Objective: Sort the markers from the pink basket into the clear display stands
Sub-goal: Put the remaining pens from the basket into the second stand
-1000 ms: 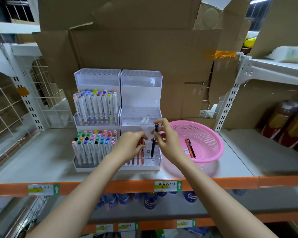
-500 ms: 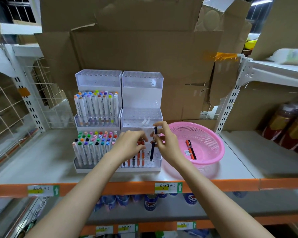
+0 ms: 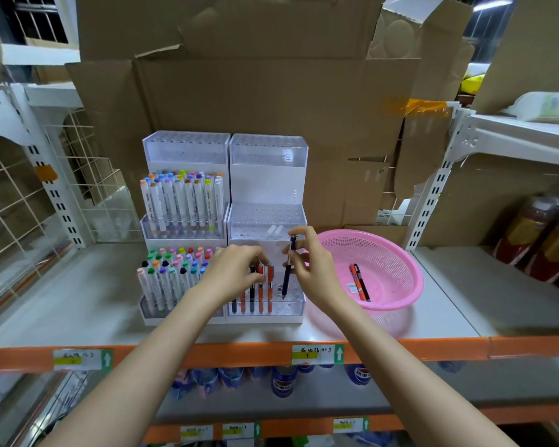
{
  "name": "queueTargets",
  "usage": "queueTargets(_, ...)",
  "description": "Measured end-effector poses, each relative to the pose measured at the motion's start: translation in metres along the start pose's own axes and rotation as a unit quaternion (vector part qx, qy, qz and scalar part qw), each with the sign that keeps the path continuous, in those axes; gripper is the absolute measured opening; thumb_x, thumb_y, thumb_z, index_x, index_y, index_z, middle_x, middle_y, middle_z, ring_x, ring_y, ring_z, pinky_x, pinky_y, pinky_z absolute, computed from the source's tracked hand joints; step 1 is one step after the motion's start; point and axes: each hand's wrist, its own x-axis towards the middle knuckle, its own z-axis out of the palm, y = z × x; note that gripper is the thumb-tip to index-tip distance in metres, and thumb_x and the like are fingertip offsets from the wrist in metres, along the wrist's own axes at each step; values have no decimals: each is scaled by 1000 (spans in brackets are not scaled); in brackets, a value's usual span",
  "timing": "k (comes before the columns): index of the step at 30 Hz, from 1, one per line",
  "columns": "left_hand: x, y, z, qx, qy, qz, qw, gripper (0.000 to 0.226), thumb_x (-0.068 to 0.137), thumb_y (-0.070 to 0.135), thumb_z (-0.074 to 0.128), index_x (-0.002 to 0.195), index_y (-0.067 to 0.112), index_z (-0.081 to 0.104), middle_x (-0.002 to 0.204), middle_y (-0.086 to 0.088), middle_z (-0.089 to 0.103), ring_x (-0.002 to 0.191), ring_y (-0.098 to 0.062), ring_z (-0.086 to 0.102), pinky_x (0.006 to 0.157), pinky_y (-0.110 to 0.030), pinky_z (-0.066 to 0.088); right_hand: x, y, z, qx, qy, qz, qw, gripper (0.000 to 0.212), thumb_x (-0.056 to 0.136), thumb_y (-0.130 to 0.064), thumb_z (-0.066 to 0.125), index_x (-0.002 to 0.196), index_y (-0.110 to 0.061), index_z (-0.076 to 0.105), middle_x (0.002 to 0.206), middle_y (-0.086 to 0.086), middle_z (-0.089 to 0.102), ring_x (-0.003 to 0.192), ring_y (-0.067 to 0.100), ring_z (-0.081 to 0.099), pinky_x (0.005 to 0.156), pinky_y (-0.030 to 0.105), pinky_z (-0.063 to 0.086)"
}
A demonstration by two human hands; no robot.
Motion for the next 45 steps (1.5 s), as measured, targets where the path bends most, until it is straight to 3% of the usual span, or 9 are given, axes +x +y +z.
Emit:
queueTargets(7, 2, 2, -1, 11, -20, 1, 1000, 34, 80, 39, 72, 111, 29, 63, 108, 10, 68, 103, -11, 61, 98, -45, 42, 1, -2, 2, -2, -4, -1, 1000, 30, 93, 1, 51, 118, -15, 47, 86, -7, 63, 76, 11, 62, 62, 18, 44)
queueTargets(11, 5, 9, 0, 13, -17, 10, 1000, 34, 82, 44, 68, 110, 26, 64, 106, 8, 69, 99, -11, 62, 95, -45, 46, 2, -2, 2, -12, -4, -3, 1000, 32, 93, 0, 51, 118, -18, 47, 86, -6, 64, 72, 4, 59, 60, 16, 43)
queueTargets(16, 7, 10, 0, 33, -14, 11, 999, 25, 86, 40, 66, 104, 24, 67, 103, 5, 70, 98, -15, 63, 94, -46, 46, 2, -2, 0, -8, -1, -1, 1000, 32, 93, 1, 51, 118, -17, 47, 86, -3, 65, 74, 14, 63, 64, 30, 50)
queueTargets(21, 5, 5, 3, 26, -17, 10, 999, 25, 84, 40, 67, 104, 25, 67, 101, 6, 69, 95, -15, 62, 93, -46, 46, 1, 0, 0, -5, -6, 2, 1000, 30, 94, 0, 51, 118, -18, 46, 89, -5, 65, 79, 14, 63, 66, 32, 51)
queueTargets(31, -2, -9, 4, 39, -28, 24, 999, 42, 85, 43, 64, 120, 20, 62, 111, 4, 67, 96, -14, 61, 92, -40, 48, 1, 0, 2, 1, -17, -3, 1000, 28, 94, -1, 51, 117, -17, 46, 92, -1, 68, 78, 13, 65, 63, 20, 48)
queueTargets(37, -8, -18, 2, 143, 0, 63, 988, 46, 90, 54, 50, 122, 23, 56, 122, 7, 58, 115, -14, 51, 100, -37, 34, 0, -1, 1, -2, -17, -13, 1000, 28, 95, -2, 52, 119, -15, 46, 95, 0, 68, 81, 13, 65, 62, 13, 44)
queueTargets(45, -12, -30, 1, 140, -11, 52, 989, 49, 89, 61, 42, 125, 29, 51, 128, 13, 57, 118, -9, 50, 106, -37, 25, 0, 0, 1, -9, -18, -13, 1000, 29, 95, -2, 52, 118, -18, 46, 94, 1, 69, 80, 13, 66, 65, 18, 50)
